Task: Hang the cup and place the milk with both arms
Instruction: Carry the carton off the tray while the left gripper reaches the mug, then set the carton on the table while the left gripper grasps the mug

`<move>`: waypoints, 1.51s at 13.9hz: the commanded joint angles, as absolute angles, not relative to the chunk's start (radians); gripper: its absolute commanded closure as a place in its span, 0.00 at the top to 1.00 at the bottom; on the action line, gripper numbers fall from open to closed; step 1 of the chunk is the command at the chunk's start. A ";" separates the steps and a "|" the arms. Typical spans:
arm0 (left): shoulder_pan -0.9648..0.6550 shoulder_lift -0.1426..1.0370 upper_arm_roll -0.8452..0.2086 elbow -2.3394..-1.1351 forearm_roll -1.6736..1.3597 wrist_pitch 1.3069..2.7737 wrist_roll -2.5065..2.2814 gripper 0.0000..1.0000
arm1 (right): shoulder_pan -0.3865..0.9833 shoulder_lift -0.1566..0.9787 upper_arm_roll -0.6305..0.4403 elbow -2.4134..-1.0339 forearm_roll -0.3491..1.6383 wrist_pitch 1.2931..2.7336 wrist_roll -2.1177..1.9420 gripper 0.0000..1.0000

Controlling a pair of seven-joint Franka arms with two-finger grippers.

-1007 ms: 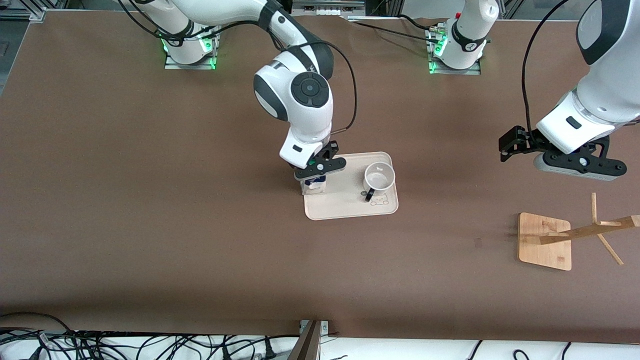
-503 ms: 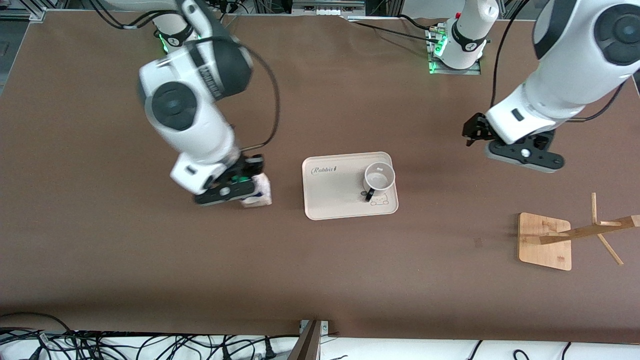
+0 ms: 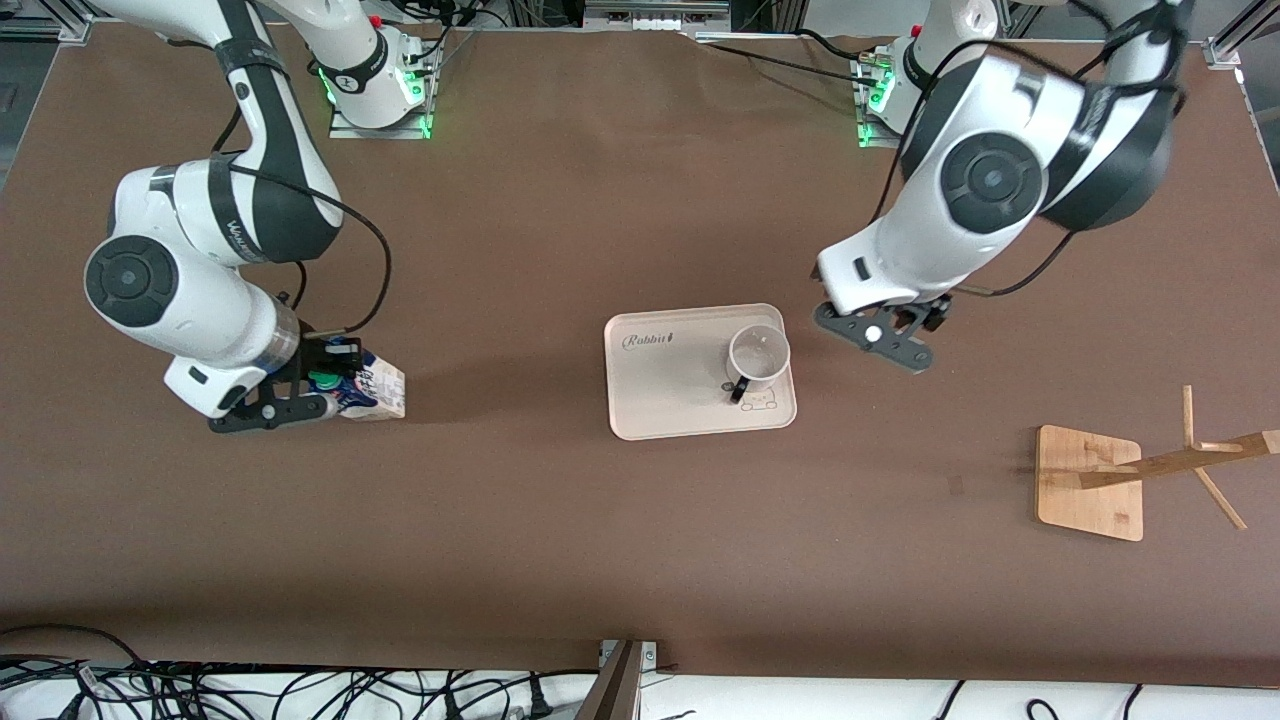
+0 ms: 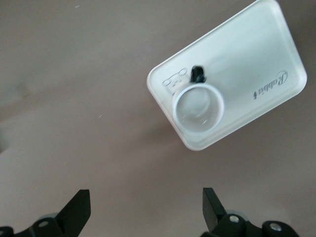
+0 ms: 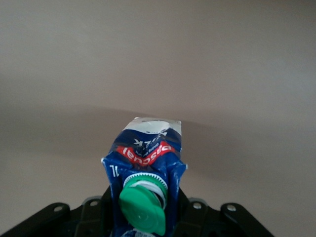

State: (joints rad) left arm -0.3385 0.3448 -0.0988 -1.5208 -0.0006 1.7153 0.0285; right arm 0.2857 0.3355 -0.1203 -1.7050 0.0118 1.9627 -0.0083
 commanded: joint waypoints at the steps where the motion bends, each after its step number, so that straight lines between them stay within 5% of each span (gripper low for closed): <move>1: -0.405 0.429 -0.097 -1.529 -0.015 1.854 0.034 1.00 | 0.295 0.233 -0.166 -1.908 0.031 2.068 -0.052 0.44; 3: -0.446 0.460 -0.097 -1.558 -0.012 1.887 -0.014 0.99 | 0.293 0.245 -0.193 -1.963 0.031 2.141 -0.057 0.45; 7: -0.512 0.486 -0.097 -1.687 0.012 2.067 -0.080 0.76 | 0.288 0.259 -0.202 -1.987 0.034 2.175 -0.071 0.54; 8: -0.518 0.506 -0.095 -1.713 0.050 2.122 -0.081 0.76 | 0.287 0.261 -0.204 -1.987 0.034 2.183 -0.071 0.71; 9: -0.531 0.523 -0.097 -1.747 0.093 2.191 -0.109 0.74 | 0.285 0.262 -0.204 -1.983 0.034 2.187 -0.080 1.00; 11: -0.541 0.541 -0.097 -1.801 0.138 2.297 -0.173 0.64 | 0.285 0.262 -0.204 -1.954 0.031 2.174 -0.094 1.00; 13: -0.552 0.531 -0.097 -1.854 0.190 2.306 -0.183 0.22 | 0.285 0.262 -0.204 -1.921 0.029 2.169 -0.094 1.00; 15: -0.558 0.531 -0.097 -1.847 0.195 2.310 -0.198 0.00 | 0.287 0.253 -0.203 -1.844 0.029 2.097 -0.092 1.00; 21: -0.552 0.464 -0.097 -1.824 0.196 2.303 -0.230 0.00 | 0.287 0.155 -0.221 -1.626 0.026 1.749 -0.092 1.00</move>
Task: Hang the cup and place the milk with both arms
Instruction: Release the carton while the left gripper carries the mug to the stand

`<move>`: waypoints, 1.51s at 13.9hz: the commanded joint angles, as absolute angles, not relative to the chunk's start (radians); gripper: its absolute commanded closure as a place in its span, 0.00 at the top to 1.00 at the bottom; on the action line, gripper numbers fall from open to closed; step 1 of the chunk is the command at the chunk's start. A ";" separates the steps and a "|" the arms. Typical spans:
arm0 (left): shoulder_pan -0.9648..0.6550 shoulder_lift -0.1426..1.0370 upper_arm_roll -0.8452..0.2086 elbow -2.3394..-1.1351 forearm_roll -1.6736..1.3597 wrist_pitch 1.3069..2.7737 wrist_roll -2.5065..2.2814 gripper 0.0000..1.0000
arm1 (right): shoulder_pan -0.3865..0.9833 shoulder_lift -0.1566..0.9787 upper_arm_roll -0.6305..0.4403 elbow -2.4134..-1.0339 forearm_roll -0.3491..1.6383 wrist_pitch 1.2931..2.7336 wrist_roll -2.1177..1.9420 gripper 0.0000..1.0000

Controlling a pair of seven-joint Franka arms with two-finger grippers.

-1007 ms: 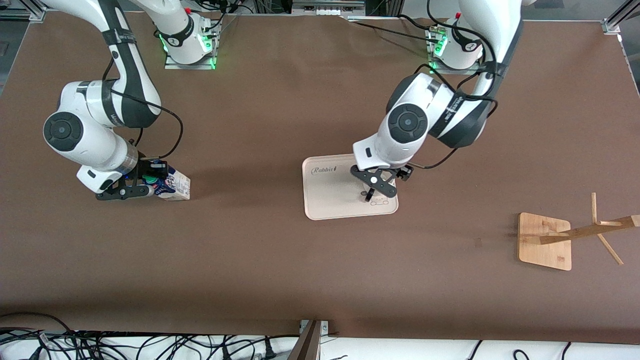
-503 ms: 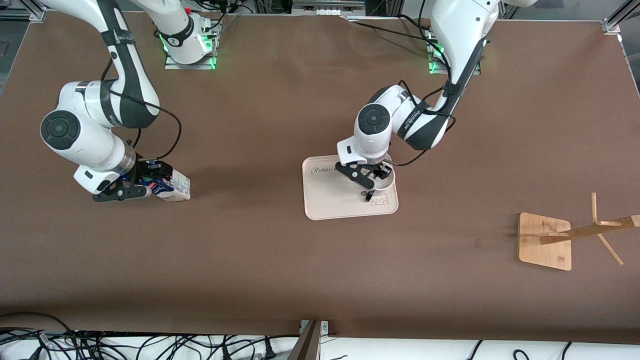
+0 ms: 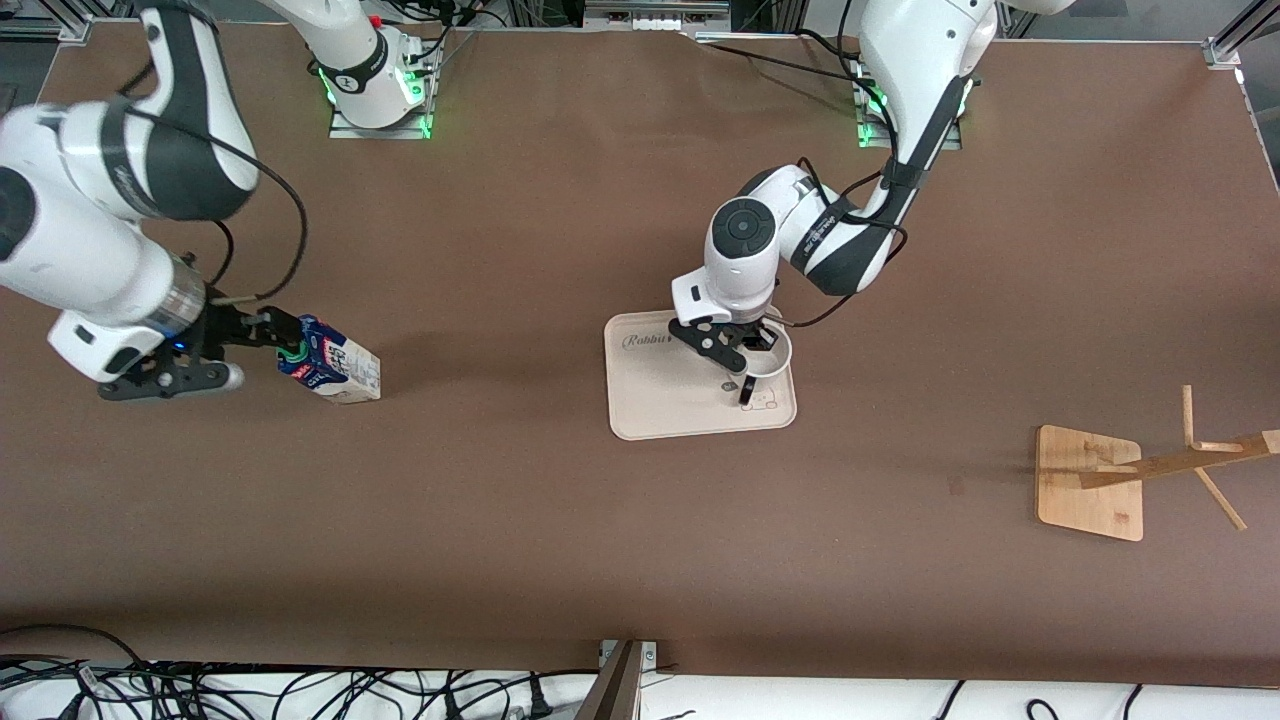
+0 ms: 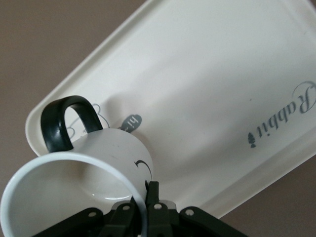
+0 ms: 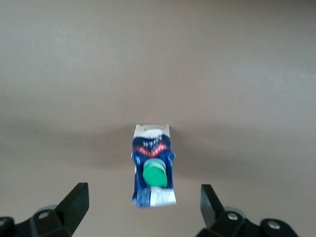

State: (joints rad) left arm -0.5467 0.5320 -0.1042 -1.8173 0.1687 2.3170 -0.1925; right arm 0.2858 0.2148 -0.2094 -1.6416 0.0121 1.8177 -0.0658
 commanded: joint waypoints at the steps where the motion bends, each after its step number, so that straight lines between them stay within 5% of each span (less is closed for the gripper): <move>1: -0.548 0.428 -0.092 -1.822 0.196 2.295 -0.265 0.00 | 0.285 0.122 -0.222 -1.631 0.025 1.726 -0.092 1.00; 4: -0.470 0.333 -0.093 -1.789 0.179 2.194 -0.331 0.00 | 0.288 0.078 -0.226 -1.612 0.014 1.651 -0.083 1.00; 11: -0.221 0.321 -0.084 -1.473 0.112 1.807 -0.333 0.00 | 0.294 0.095 -0.227 -1.566 -0.032 1.621 -0.094 1.00; 16: -0.023 0.321 -0.084 -1.457 0.019 1.789 -0.249 0.00 | 0.266 0.086 -0.216 -1.583 -0.038 1.620 -0.080 1.00; 21: 0.040 0.353 -0.084 -1.385 0.031 1.775 -0.072 0.00 | 0.091 0.049 -0.052 -1.634 -0.041 1.628 -0.083 1.00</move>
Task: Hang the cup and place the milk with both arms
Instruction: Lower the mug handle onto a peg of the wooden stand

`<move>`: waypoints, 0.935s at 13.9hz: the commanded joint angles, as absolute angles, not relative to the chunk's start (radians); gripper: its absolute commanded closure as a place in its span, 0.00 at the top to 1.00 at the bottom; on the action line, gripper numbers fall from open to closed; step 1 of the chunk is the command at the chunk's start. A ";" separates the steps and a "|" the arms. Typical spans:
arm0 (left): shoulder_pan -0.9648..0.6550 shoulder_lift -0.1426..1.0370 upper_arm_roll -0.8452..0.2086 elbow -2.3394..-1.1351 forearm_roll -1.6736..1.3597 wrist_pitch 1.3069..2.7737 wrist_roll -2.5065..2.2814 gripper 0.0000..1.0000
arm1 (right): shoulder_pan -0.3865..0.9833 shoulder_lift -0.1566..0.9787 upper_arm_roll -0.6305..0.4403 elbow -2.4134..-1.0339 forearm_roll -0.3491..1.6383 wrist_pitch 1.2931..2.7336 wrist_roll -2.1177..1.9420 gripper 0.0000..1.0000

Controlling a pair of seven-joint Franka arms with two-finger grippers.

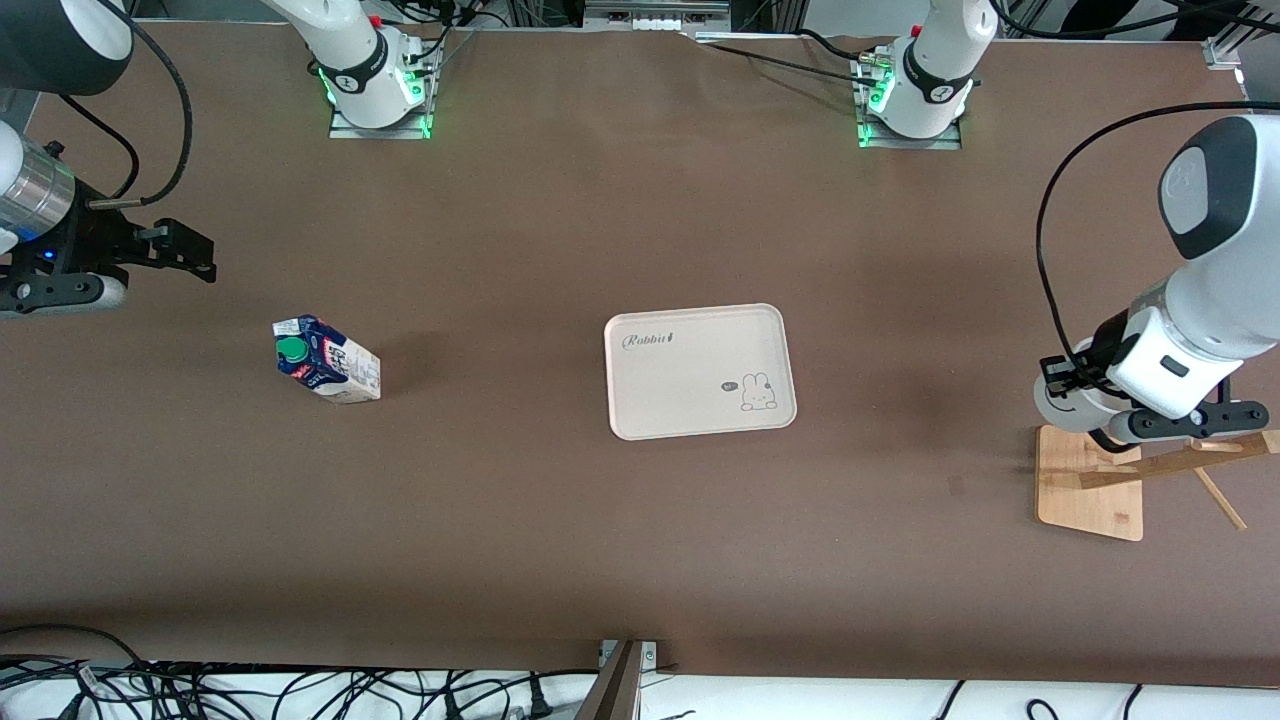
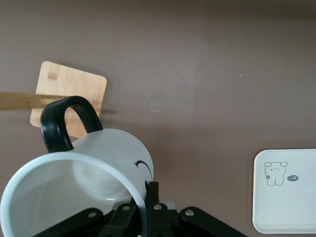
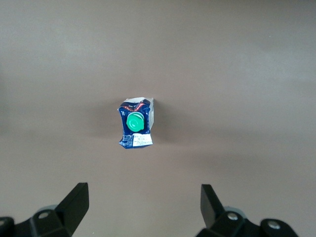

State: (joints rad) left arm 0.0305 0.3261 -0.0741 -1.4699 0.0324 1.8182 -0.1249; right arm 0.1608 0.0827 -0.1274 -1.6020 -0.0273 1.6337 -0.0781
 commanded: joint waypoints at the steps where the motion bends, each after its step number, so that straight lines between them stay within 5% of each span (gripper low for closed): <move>1: 0.055 0.354 -0.084 -1.384 0.031 1.744 -0.058 0.00 | 0.042 0.049 -0.007 -1.634 -0.041 1.628 -0.083 1.00; 11: 0.170 0.356 -0.083 -1.384 0.034 1.729 0.095 0.01 | 0.003 0.060 0.032 -1.612 -0.037 1.628 -0.080 1.00; 12: 0.173 0.356 -0.083 -1.384 0.032 1.724 0.095 0.76 | 0.002 0.061 0.032 -1.612 -0.037 1.628 -0.080 1.00; 13: 0.175 0.354 -0.083 -1.384 0.029 1.723 0.091 1.00 | 0.002 0.061 0.032 -1.612 -0.037 1.628 -0.081 1.00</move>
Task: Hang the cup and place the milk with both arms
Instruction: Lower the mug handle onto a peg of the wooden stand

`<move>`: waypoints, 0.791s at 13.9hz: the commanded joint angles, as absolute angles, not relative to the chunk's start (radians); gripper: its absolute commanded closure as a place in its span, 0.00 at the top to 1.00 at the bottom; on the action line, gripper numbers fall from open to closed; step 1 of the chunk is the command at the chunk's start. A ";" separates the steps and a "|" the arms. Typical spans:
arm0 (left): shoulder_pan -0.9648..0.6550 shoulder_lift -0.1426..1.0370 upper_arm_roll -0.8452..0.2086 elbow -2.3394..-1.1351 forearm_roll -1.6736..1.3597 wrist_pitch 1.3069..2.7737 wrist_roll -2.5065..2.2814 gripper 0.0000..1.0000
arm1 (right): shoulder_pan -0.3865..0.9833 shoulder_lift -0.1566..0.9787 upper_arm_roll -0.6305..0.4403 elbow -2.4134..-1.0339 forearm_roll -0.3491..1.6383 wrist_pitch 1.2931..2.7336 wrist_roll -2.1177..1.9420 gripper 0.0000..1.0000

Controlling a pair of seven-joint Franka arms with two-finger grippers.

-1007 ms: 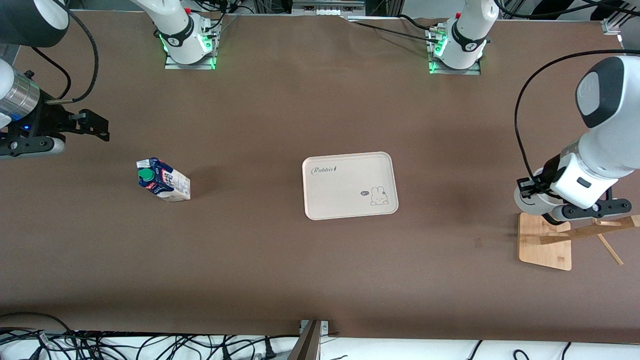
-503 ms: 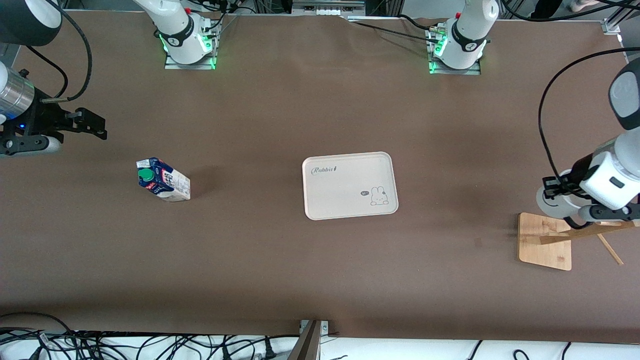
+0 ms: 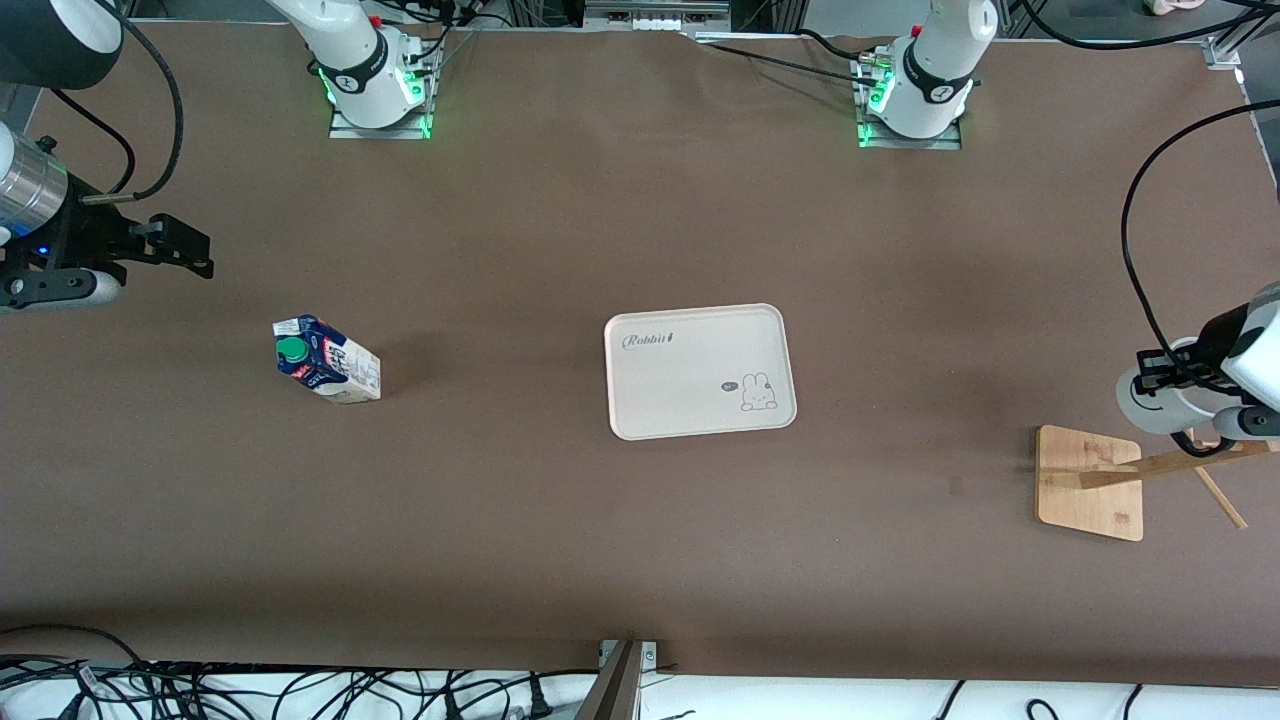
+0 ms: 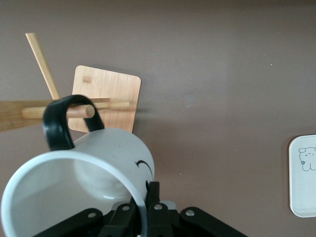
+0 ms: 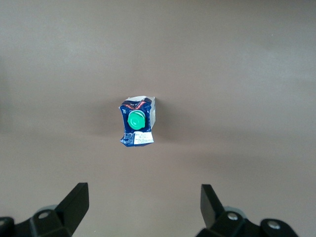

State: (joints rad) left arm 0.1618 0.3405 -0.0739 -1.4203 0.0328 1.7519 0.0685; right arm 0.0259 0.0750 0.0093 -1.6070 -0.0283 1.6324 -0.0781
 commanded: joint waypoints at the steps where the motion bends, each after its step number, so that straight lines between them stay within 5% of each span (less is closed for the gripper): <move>1: 0.173 0.354 -0.083 -1.384 0.032 1.721 0.089 1.00 | 0.002 0.061 0.032 -1.612 -0.035 1.628 -0.080 1.00; 11: 0.071 0.313 -0.104 -1.330 0.040 1.534 -0.026 1.00 | -0.002 0.064 0.032 -1.609 -0.041 1.629 -0.080 1.00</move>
State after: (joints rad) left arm 0.0986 0.3316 -0.1059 -1.3843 0.0328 1.6035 0.0077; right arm 0.0192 0.0750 0.0108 -1.6070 -0.0284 1.6324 -0.0781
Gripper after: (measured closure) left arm 0.000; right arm 0.000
